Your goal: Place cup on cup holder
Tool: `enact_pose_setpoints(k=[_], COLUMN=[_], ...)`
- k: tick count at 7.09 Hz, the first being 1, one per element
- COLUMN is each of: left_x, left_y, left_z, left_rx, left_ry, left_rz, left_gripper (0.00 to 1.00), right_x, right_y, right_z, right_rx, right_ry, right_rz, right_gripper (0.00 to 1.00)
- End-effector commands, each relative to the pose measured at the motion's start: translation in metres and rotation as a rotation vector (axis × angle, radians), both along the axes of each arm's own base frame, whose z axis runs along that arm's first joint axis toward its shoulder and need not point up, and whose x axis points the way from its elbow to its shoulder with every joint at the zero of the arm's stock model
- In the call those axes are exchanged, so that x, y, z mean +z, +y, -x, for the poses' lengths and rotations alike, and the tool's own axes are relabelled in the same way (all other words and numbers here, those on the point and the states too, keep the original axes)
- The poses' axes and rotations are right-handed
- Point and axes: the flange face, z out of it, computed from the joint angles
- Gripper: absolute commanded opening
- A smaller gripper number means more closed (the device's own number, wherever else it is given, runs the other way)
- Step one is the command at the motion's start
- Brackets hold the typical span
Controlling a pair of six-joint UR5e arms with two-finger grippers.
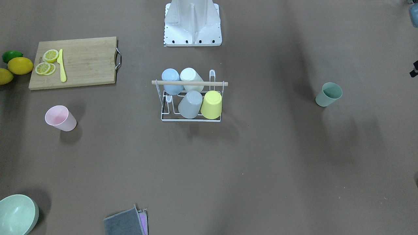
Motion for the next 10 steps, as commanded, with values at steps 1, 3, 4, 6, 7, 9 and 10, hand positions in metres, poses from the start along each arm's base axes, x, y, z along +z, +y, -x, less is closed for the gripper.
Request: enact_pose_setpoints(k=[1, 3, 4, 6, 7, 9, 10], left_x=[-0.003, 0.000, 0.000, -0.012, -0.016, -0.023, -0.024], left_y=[-0.002, -0.002, -0.004, -0.014, -0.018, -0.027, -0.028], left_z=[-0.001, -0.017, -0.018, -0.020, -0.020, -0.021, -0.021], left_rx=[-0.003, 0.042, 0.043, 0.038, 0.040, 0.043, 0.036], left_ry=[0.003, -0.003, -0.007, -0.004, -0.004, -0.002, -0.002], left_rz=[-0.003, -0.007, -0.005, -0.028, -0.038, -0.058, -0.056], left_gripper=[0.98, 0.98, 0.97, 0.98, 0.98, 0.98, 0.98], right_x=[0.003, -0.008, -0.011, -0.055, -0.081, -0.110, -0.112], right_y=[0.000, -0.004, -0.007, -0.039, -0.051, -0.052, -0.069], right_z=[0.000, 0.014, 0.045, 0.105, 0.131, 0.201, 0.217], right_rx=[0.000, -0.019, -0.063, -0.096, -0.131, -0.235, -0.247], right_ry=[-0.004, -0.011, -0.006, -0.003, 0.002, 0.005, 0.008], right_rz=[0.001, -0.017, -0.007, 0.045, 0.057, 0.046, 0.080], right_gripper=[0.99, 1.00, 1.00, 1.00, 1.00, 1.00, 1.00])
